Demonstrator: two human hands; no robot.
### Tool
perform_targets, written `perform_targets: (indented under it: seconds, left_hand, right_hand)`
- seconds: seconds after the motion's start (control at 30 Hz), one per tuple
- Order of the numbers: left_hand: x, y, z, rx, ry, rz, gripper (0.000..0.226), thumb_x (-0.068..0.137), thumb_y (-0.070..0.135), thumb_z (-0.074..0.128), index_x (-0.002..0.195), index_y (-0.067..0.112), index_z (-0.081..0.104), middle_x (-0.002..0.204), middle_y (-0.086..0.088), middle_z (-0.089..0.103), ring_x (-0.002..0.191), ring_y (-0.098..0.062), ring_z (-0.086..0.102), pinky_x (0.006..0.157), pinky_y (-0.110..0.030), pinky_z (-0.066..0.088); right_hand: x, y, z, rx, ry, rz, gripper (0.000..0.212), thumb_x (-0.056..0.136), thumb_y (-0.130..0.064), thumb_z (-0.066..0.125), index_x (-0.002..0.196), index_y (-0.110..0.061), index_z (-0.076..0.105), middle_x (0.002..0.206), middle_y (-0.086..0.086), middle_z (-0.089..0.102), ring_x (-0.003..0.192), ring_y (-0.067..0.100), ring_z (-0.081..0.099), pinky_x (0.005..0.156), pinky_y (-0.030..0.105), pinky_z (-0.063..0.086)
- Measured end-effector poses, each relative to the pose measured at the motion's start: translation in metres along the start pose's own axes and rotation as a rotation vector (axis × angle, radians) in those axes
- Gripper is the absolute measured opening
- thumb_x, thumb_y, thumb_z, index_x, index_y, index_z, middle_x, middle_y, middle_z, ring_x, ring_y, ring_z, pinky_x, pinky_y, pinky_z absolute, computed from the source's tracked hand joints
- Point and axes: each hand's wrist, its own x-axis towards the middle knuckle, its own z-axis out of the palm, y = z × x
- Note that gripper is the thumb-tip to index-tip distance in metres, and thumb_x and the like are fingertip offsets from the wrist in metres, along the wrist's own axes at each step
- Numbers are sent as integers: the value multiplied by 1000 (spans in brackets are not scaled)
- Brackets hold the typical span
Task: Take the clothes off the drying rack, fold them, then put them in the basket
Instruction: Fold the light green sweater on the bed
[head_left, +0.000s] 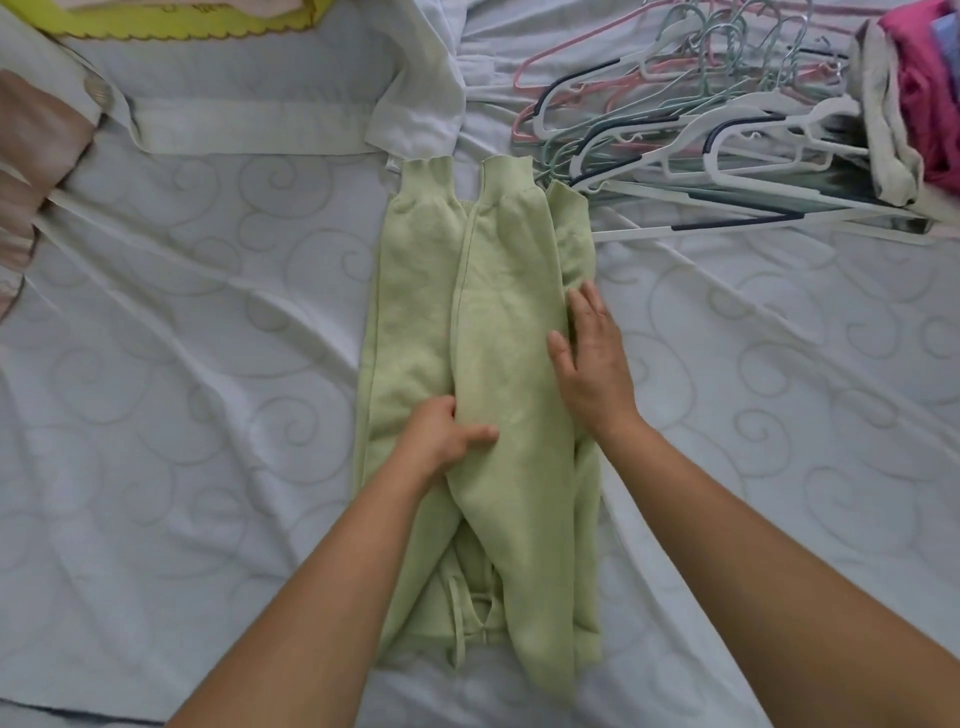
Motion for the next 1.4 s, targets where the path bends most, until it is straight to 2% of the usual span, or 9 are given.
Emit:
perform_targets:
  seconds: [0.23,0.5,0.6,0.7,0.87,1.0,1.13,1.27,1.4]
  left_hand:
    - [-21,-30,7,220,186,236,34,83,14,66,114,3,56,113,-12,61,104,-25,58,85,-30,44]
    - [-7,-15,-10,-467,-33,99,16,89,11,59,100,22,57,103,4,67,86,-3,66,71,-17,53]
    - [-4,-20,-8,-437,-33,129,19,89,11,59,102,25,57,108,2,66,98,-11,64,81,-23,54]
    - [0,-26,-3,-298,77,200,20,85,14,67,96,27,55,103,6,65,98,-13,63,87,-28,51]
    - [5,-22,10,-35,233,217,25,80,19,71,92,14,50,90,3,62,84,-17,60,70,-27,45]
    - [6,-20,14,138,286,193,34,81,30,69,101,10,51,97,-3,62,88,-22,59,73,-32,46]
    - [-1,-23,19,198,300,176,38,84,36,65,105,11,47,100,-8,63,91,-28,59,73,-34,45]
    - [-9,-25,23,180,298,188,40,85,32,64,112,9,45,108,-10,63,98,-29,59,78,-37,46]
    - [-18,-32,16,77,280,241,32,85,20,66,110,12,48,98,3,58,92,-22,57,71,-18,42]
  right_hand:
    - [29,-5,40,-370,-263,-127,89,77,-70,7,151,-21,0,159,3,-6,146,15,-8,115,28,-12]
    - [72,-29,18,-61,5,313,38,86,-46,59,107,-15,62,119,12,51,116,28,46,99,38,35]
    - [85,-49,11,196,-3,157,10,85,-23,63,85,-18,55,100,8,58,87,18,55,76,25,43]
    - [79,-62,-5,482,183,-4,25,83,1,54,79,-22,44,80,-4,50,67,7,46,64,15,37]
    - [91,-30,-6,579,98,384,25,85,-11,61,106,-6,50,95,4,57,85,17,56,79,30,48]
    - [107,-27,-7,220,28,309,32,89,-16,56,117,-6,47,110,7,54,98,20,52,85,31,43]
    - [76,-30,3,-166,296,-168,53,88,-18,51,137,-4,37,144,15,34,133,26,32,111,35,24]
    - [40,0,35,-525,-136,-204,78,83,-60,2,147,-17,-8,158,4,-10,144,12,-11,114,28,-14]
    - [51,5,36,-665,-294,-143,81,77,-65,-8,143,-21,-21,156,2,-22,143,14,-20,113,31,-19]
